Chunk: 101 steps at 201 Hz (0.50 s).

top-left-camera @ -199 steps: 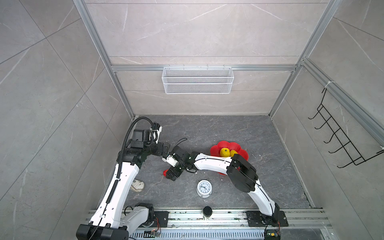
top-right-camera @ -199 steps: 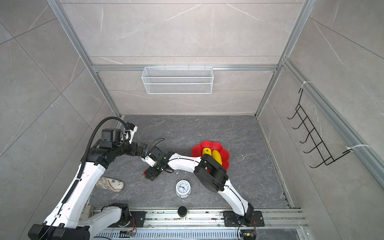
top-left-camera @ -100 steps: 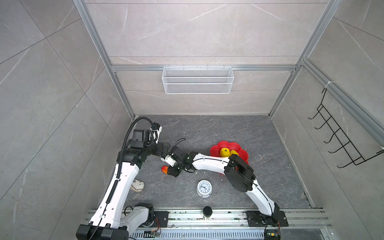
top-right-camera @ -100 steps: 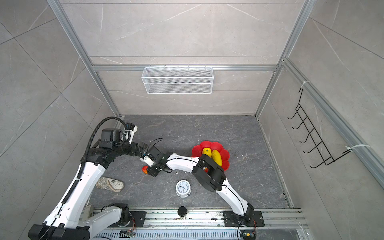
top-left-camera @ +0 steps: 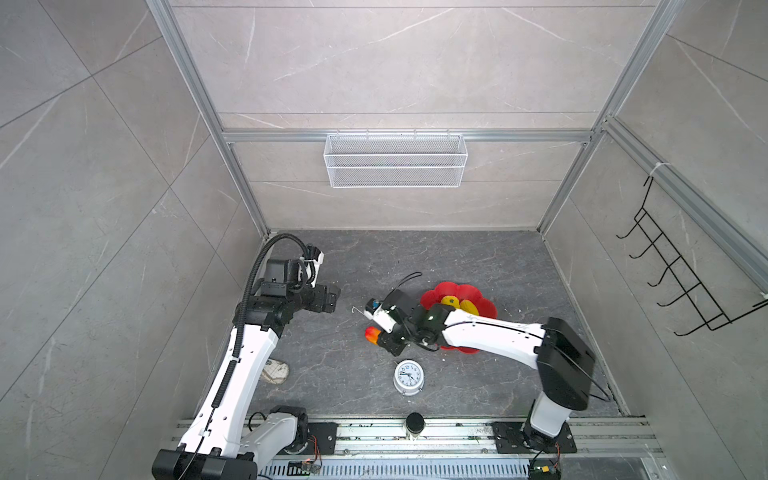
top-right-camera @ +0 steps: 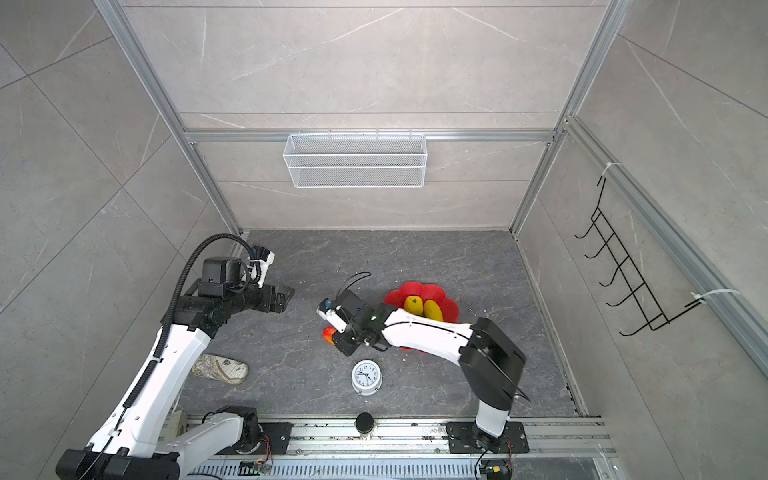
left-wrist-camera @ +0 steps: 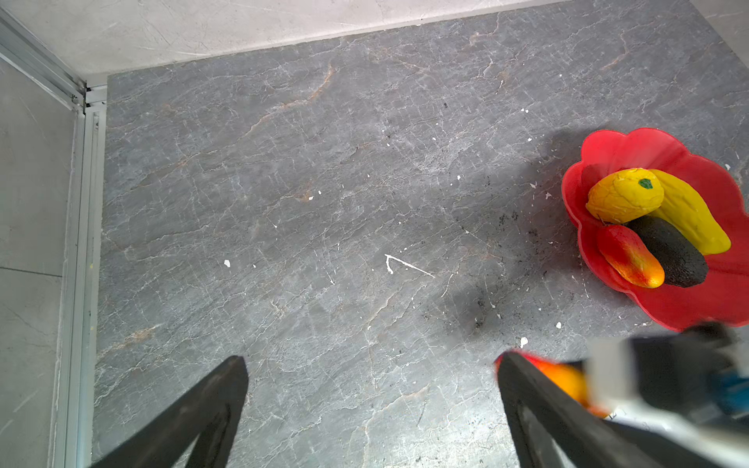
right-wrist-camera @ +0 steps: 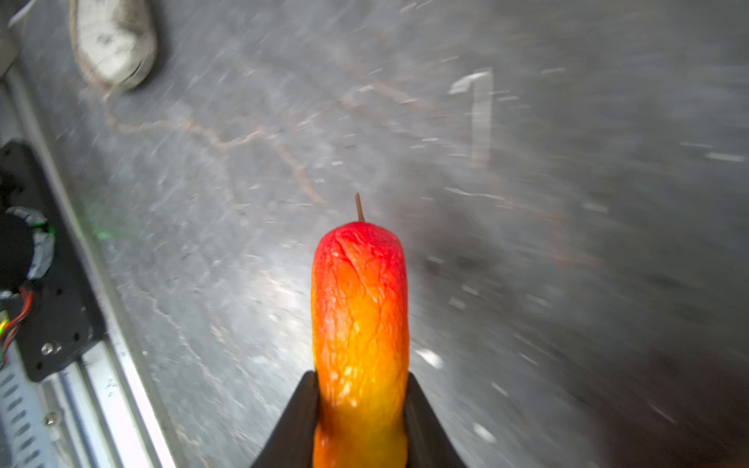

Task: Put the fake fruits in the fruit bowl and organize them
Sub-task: 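Place the red-yellow mango in the red bowl and open the right gripper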

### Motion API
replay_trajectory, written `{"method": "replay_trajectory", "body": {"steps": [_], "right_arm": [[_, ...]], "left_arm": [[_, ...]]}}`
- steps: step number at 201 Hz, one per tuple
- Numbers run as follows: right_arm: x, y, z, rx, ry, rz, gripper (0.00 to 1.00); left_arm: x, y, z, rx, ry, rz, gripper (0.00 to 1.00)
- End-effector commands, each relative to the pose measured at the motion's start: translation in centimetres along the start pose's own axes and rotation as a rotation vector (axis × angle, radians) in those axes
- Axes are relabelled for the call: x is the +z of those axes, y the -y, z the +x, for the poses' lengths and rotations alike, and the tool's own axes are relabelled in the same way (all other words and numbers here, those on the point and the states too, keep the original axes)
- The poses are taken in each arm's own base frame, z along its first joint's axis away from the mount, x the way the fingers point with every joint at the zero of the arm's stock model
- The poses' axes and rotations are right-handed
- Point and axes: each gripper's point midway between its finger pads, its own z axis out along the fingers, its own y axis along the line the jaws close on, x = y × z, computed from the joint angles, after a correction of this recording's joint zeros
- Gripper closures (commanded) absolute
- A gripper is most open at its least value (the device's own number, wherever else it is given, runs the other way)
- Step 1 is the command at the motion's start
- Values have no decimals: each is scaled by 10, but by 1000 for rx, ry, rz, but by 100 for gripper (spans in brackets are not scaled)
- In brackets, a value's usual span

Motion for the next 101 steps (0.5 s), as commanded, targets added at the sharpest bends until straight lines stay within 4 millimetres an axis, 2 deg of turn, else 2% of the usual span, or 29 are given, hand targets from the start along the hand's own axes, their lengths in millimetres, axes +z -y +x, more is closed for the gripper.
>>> {"method": "replay_trajectory", "body": {"steps": [1, 27, 45, 74, 101], "right_arm": [[-24, 49, 29, 98, -46, 179, 86], [-48, 93, 52, 186, -81, 344, 87], [-59, 113, 61, 239, -78, 428, 87], [-66, 132, 71, 304, -71, 522, 87], [-58, 138, 80, 353, -96, 550, 87]], "left_arm": [[-11, 0, -11, 5, 45, -3, 0], [-9, 1, -10, 4, 37, 2, 0], [-10, 1, -11, 4, 40, 2, 0], [-11, 1, -11, 4, 43, 1, 0], [-10, 1, -11, 5, 41, 1, 0]]}}
